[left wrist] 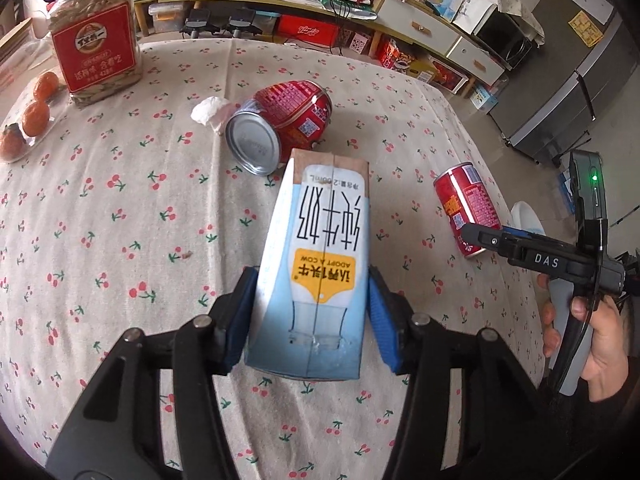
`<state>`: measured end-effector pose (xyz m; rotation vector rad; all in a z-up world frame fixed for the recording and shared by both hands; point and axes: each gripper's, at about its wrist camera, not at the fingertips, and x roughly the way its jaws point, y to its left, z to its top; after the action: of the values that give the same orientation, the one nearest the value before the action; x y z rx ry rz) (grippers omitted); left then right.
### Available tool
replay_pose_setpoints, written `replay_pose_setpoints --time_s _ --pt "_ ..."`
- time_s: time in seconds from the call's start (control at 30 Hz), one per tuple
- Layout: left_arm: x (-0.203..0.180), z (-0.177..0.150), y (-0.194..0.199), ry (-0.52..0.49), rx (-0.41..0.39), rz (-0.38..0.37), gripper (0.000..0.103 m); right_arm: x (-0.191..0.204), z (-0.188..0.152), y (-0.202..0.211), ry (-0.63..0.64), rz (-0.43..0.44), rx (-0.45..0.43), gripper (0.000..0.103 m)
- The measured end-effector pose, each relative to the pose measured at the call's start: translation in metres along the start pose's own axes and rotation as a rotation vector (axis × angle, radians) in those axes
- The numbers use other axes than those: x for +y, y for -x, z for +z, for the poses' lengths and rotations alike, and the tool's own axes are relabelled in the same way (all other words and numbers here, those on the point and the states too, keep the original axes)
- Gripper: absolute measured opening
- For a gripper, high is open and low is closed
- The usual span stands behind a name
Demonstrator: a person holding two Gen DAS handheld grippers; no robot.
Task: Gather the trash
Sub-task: 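Grasp the red can with the right tool and lift it while the left tool holds the carton, then carry the red can over the white bin with the right tool while the left tool holds the carton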
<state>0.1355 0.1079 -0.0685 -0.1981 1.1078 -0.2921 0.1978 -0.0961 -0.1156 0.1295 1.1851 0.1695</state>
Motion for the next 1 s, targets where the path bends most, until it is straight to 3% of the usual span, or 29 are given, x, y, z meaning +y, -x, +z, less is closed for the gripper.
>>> replay_pose_setpoints --time_s 0.23,0.47,1.0 --pt "0.001 -0.004 0.007 0.006 -0.016 0.003 0.055 -0.001 -0.004 0.000 0.002 0.072 0.004 0.056" --pt "-0.001 -0.005 0.013 -0.002 -0.038 0.010 0.055 -0.003 -0.007 0.007 0.007 0.076 -0.006 0.056" --pt "-0.007 -0.006 0.020 -0.011 -0.070 0.004 0.055 -0.011 -0.017 0.067 0.030 0.099 -0.129 0.054"
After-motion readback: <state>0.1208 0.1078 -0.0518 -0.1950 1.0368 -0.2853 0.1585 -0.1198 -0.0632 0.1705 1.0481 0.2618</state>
